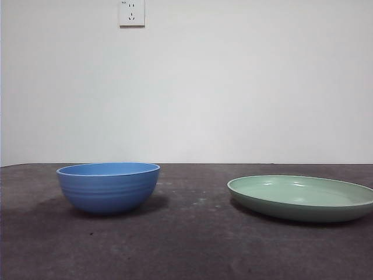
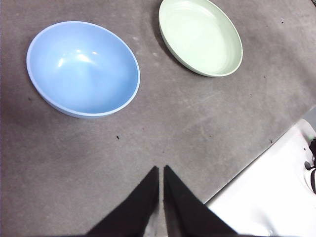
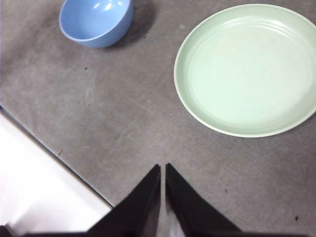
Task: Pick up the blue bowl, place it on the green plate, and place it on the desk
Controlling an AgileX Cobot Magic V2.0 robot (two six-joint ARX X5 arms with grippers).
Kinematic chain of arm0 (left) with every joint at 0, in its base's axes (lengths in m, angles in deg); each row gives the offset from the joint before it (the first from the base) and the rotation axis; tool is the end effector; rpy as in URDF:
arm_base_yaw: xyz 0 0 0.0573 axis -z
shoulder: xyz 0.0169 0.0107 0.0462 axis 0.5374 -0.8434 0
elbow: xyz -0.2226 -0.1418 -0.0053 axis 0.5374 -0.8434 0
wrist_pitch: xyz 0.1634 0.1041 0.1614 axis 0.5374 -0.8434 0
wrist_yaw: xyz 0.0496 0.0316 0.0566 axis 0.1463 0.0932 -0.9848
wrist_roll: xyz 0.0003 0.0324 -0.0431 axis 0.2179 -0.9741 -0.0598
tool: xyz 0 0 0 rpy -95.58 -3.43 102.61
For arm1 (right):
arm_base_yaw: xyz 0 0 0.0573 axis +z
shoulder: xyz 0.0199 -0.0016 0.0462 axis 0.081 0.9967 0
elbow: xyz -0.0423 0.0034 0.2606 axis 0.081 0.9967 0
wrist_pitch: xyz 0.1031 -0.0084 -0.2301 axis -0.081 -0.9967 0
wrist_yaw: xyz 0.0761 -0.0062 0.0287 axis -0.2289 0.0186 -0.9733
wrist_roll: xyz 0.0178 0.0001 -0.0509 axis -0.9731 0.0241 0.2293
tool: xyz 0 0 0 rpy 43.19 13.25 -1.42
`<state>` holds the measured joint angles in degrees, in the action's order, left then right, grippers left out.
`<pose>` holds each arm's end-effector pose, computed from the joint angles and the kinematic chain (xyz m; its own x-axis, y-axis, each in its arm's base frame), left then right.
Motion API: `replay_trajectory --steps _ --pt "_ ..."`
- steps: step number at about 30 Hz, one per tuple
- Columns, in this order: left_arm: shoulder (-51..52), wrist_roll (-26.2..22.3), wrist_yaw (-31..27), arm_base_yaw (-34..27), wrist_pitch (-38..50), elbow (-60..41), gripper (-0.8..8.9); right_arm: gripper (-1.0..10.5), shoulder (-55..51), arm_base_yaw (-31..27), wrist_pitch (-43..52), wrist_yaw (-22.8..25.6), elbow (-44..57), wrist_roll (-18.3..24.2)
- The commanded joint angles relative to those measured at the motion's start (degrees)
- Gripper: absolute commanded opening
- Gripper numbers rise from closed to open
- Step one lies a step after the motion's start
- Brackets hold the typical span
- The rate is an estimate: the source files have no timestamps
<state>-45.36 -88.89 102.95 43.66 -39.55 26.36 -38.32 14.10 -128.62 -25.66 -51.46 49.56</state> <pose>0.1220 -0.0402 0.3082 0.4380 -0.6434 -0.6278 0.5509 0.7440 -0.3781 0.1090 0.0322 0.3107 0.4517 0.5637 -0.6915 -0.5288 0.7935 0.3013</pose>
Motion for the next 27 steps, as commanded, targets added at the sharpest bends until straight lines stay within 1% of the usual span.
replay_trajectory --steps 1,3,4,5,6,7,8,9,10,16,20,23,27 --pt "-0.4 -1.1 0.4 0.2 0.8 1.2 0.31 0.1 0.2 0.2 0.6 -0.1 -1.0 0.8" --pt "-0.4 -1.1 0.3 0.2 1.2 1.2 0.51 0.1 0.2 0.2 0.6 -0.1 -1.0 0.6" --pt "-0.4 -0.9 0.3 0.2 1.2 1.2 0.98 0.3 0.2 0.2 0.6 -0.1 -1.0 0.5" --pt "-0.4 -0.9 0.3 0.2 1.2 1.2 1.56 0.7 0.2 0.2 0.6 -0.1 -1.0 0.3" --pt "-0.4 -0.9 0.3 0.2 1.2 1.2 2.28 1.4 0.2 0.2 0.6 -0.1 -1.0 0.1" --pt "-0.4 -0.8 0.3 0.2 1.2 1.2 3.28 2.4 0.2 0.2 0.7 -0.1 -1.0 -0.5" --pt "-0.4 -0.7 0.3 0.2 1.2 1.2 3.89 3.3 0.2 0.2 0.8 -0.1 -1.0 -0.9" --pt "-0.4 -0.7 0.3 0.2 1.3 1.2 4.31 3.9 0.2 0.2 1.0 -0.1 -1.0 -1.1" --pt "-0.4 -0.7 0.3 0.2 1.3 1.2 4.39 4.2 0.2 0.2 1.1 0.1 -1.0 -1.1" --pt "-0.4 -0.6 0.2 0.2 1.4 1.2 4.36 4.2 0.2 0.2 1.0 0.3 -1.0 -1.1" --pt "-0.7 0.9 -1.9 0.2 2.5 1.2 4.36 4.2 0.2 0.2 1.1 0.3 -1.0 -1.1" --pt "-1.7 3.1 -3.7 0.2 4.9 1.3 4.36 4.2 0.2 0.2 1.2 0.3 -1.0 -1.1" --pt "-5.2 4.5 -5.8 0.7 7.3 2.7 4.33 4.2 0.2 0.2 1.2 0.3 -1.0 -1.1"
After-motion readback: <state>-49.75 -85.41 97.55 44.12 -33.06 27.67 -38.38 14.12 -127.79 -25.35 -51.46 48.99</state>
